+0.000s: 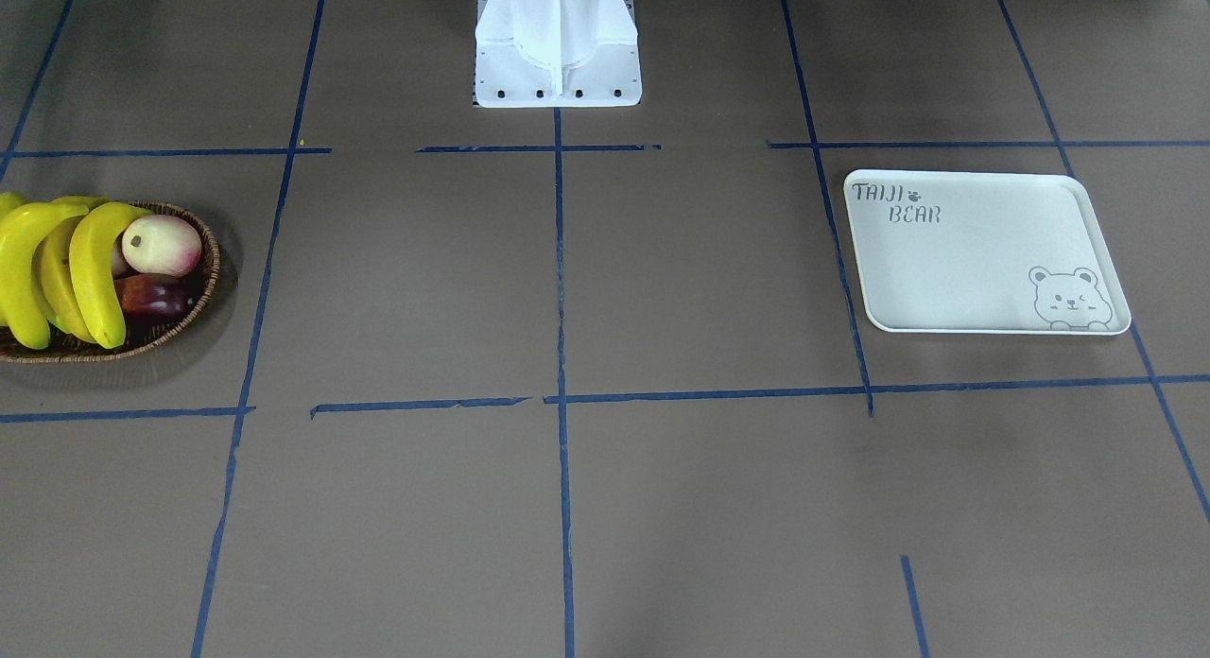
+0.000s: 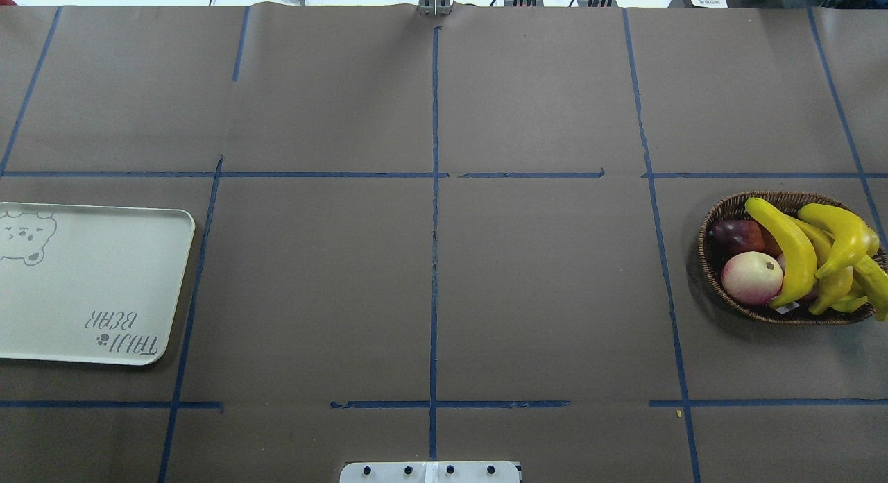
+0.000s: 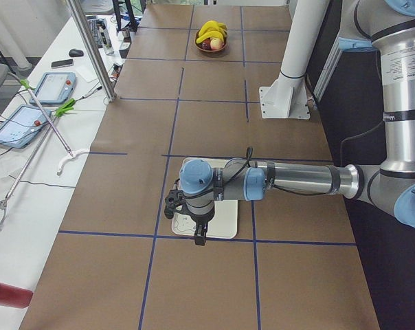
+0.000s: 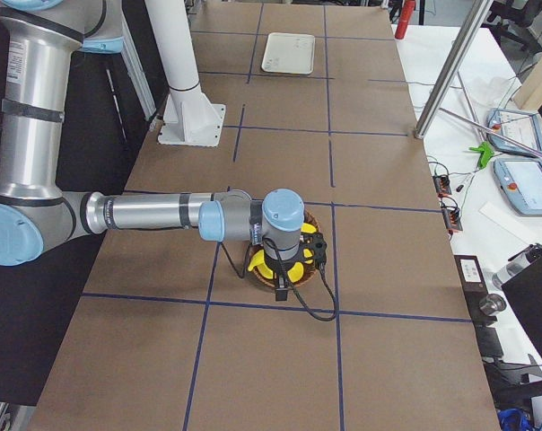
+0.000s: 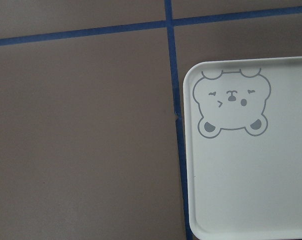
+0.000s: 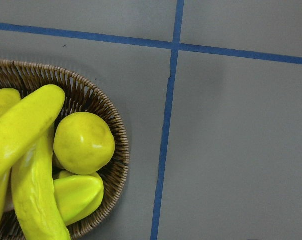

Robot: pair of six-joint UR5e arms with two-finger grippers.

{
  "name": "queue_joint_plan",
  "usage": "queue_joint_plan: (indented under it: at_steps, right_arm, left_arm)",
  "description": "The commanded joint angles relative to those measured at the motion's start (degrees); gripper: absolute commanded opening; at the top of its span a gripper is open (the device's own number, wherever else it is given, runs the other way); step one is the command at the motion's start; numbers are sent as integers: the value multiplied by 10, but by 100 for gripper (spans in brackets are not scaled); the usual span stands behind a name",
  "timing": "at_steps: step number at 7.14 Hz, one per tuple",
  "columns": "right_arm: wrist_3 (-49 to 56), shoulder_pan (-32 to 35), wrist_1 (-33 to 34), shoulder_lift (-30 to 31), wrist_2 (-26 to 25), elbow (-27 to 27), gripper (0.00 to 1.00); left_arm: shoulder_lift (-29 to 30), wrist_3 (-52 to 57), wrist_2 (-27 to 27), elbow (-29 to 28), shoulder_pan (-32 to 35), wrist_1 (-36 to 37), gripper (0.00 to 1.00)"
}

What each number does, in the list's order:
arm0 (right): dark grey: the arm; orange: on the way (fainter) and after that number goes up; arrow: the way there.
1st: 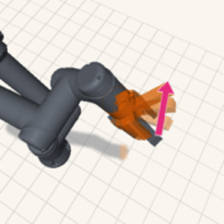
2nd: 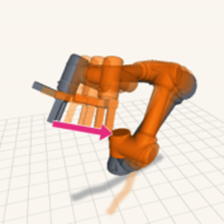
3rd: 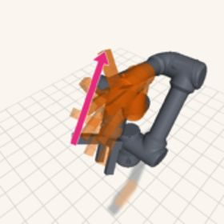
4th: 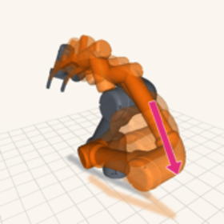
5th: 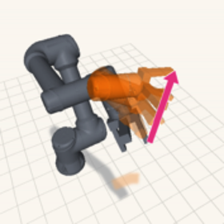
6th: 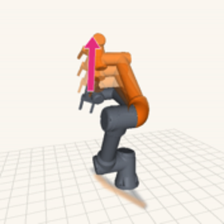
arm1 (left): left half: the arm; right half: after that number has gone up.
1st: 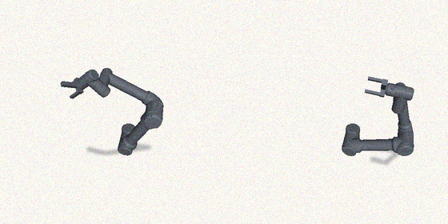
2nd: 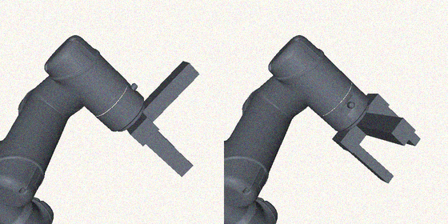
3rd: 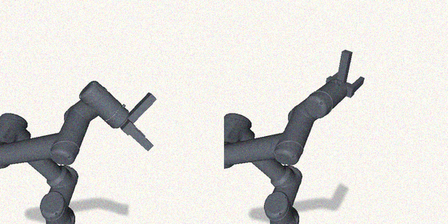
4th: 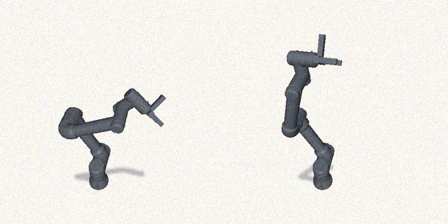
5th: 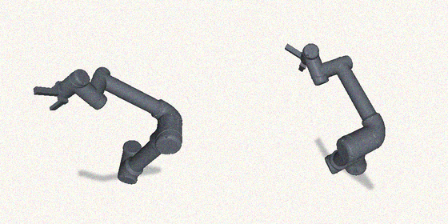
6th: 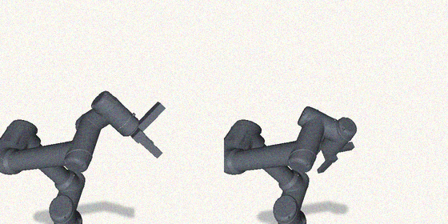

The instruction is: Transfer all bananas from basket to plate

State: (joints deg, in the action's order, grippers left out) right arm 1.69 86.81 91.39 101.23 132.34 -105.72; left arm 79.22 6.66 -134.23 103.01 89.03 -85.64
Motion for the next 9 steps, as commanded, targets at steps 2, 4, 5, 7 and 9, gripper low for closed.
queue_joint_plan:
  at_steps: [2,4,5,7,9]
  right_arm:
    - [-220,-46,-63,-3,3,-33,99]
    - [-471,-120,-205,10,-3,-33,99]
    - [-535,-138,-239,30,-5,-32,98]
    - [-654,-188,-280,41,-43,-32,94]
    - [-690,-224,-311,42,-58,-32,87]
  left_arm:
    - [1,-1,-1,0,0,0,100]
    - [0,-1,-1,0,0,0,100]
    - [1,-1,-1,0,0,0,100]
    - [0,-1,-2,1,0,0,100]
    - [1,-1,-1,1,0,0,100]
